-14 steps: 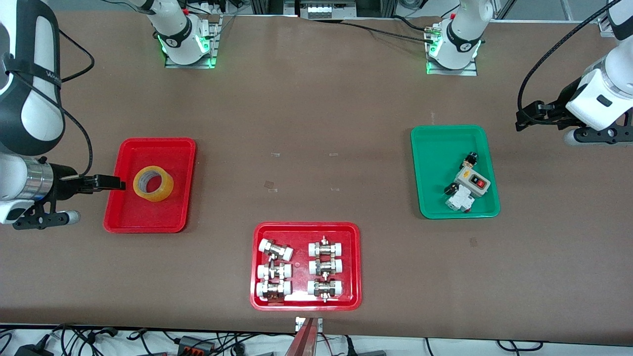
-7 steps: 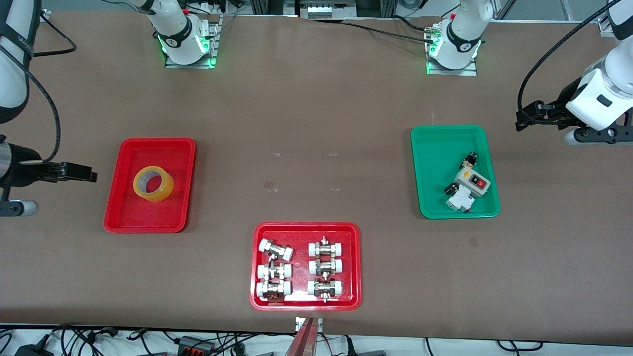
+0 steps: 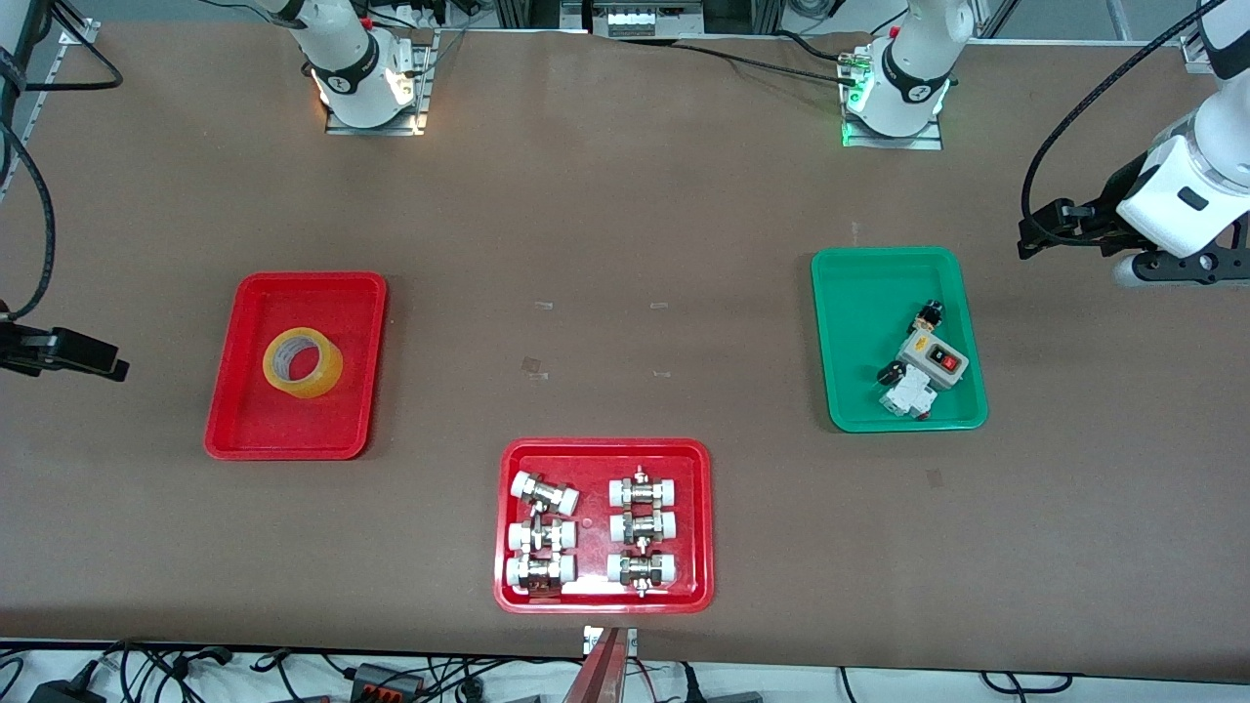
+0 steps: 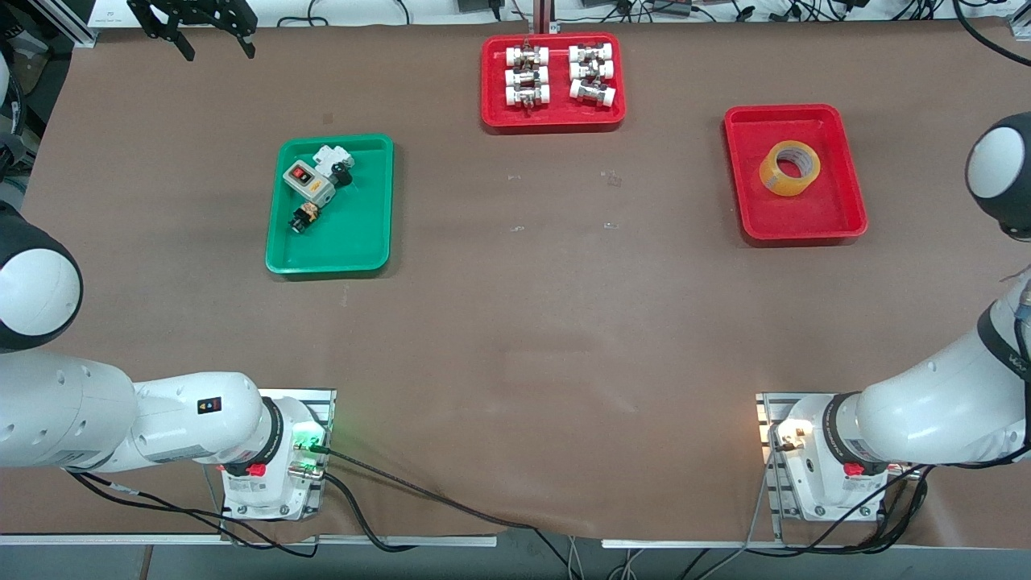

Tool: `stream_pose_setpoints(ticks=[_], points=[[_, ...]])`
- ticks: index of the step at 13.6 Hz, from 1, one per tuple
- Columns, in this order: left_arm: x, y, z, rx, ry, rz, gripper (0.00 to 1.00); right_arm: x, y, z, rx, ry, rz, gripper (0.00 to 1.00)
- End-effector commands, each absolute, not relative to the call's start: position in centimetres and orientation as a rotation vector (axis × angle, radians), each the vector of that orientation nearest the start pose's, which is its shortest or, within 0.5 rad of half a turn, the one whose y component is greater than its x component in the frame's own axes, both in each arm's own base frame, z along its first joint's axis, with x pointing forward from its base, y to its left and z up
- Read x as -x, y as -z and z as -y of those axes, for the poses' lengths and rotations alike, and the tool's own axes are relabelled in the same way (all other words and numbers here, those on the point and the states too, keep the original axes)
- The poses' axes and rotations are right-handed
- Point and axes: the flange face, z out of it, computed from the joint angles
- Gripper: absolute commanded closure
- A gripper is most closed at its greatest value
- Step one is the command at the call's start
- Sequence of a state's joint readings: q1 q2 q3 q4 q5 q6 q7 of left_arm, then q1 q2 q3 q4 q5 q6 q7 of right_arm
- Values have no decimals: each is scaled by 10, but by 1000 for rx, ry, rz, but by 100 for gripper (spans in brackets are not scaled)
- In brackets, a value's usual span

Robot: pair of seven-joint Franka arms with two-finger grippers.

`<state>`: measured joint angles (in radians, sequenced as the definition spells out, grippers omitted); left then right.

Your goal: Left arm passes tape to right arm into tray

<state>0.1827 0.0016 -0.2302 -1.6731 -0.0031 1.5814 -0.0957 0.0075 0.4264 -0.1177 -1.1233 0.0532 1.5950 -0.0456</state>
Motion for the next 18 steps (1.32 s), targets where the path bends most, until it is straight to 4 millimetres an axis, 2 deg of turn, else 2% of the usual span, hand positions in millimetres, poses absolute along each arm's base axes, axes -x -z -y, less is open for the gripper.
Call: stream_pose_setpoints(ticks=[1, 2, 5, 11, 15, 18], points=[[-546, -584, 27, 3134, -126, 58, 0, -657, -588, 38, 3154, 127, -43, 0], [-547, -584, 26, 3135, -121, 61, 0, -656, -589, 30, 3156, 132, -23, 0], [-548, -583, 25, 3148, -115, 69, 0, -640, -588, 35, 3170, 127, -16, 0], [-548, -584, 24, 3141, -107, 69, 0, -575, -572, 33, 3172, 110, 1, 0], [-547, -585, 25, 3139, -109, 61, 0, -559, -567, 33, 3172, 82, 28, 0], [-547, -584, 25, 3137, -119, 61, 0, -555, -566, 35, 3165, 27, 18, 0]])
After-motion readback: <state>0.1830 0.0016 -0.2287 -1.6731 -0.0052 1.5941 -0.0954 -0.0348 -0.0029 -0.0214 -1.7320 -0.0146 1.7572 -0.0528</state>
